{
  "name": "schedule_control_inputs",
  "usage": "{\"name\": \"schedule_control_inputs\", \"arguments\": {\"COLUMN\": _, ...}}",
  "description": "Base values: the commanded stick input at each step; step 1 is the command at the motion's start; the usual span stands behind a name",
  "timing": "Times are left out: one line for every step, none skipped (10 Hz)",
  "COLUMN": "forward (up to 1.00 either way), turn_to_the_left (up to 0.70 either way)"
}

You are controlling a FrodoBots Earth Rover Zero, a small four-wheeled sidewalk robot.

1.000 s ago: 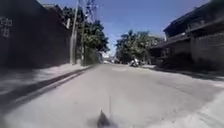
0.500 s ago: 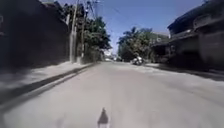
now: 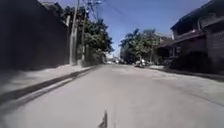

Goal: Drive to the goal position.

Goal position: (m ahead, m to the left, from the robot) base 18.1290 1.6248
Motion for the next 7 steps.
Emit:
{"name": "schedule_control_inputs", "arguments": {"forward": 1.00, "turn_to_the_left": 0.00}}
{"name": "schedule_control_inputs", "arguments": {"forward": 1.00, "turn_to_the_left": 0.00}}
{"name": "schedule_control_inputs", "arguments": {"forward": 1.00, "turn_to_the_left": 0.00}}
{"name": "schedule_control_inputs", "arguments": {"forward": 1.00, "turn_to_the_left": 0.00}}
{"name": "schedule_control_inputs", "arguments": {"forward": 1.00, "turn_to_the_left": 0.00}}
{"name": "schedule_control_inputs", "arguments": {"forward": 1.00, "turn_to_the_left": 0.00}}
{"name": "schedule_control_inputs", "arguments": {"forward": 1.00, "turn_to_the_left": 0.00}}
